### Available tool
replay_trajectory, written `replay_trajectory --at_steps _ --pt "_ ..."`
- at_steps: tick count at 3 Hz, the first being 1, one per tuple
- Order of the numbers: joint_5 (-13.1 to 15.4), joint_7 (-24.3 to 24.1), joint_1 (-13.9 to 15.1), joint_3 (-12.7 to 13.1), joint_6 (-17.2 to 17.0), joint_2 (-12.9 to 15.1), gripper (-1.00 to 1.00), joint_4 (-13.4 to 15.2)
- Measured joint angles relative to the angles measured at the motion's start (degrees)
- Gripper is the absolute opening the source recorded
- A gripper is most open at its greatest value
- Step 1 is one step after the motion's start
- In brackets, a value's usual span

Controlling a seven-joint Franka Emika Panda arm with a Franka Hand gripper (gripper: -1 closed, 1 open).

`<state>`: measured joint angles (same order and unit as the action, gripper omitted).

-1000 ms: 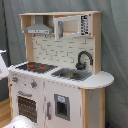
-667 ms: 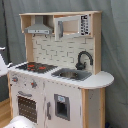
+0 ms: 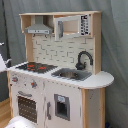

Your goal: Play with the kitchen

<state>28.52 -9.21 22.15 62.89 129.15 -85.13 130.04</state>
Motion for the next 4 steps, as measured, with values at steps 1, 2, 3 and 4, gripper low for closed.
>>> replay_trajectory --at_steps 1,2,3,4 --pt "2.8 -0.3 -2.8 -2.7 -5.3 0.0 1.00 0.1" --pt "5.7 -1.1 -5.4 -5.5 -9.8 -0.1 1.00 0.2" --pt "8.7 -2.2 -8.0 -8.4 -13.3 -0.2 1.00 0.5" --pt "11.7 -3.6 -11.0 -11.5 -15.3 -0.5 1.00 1.4"
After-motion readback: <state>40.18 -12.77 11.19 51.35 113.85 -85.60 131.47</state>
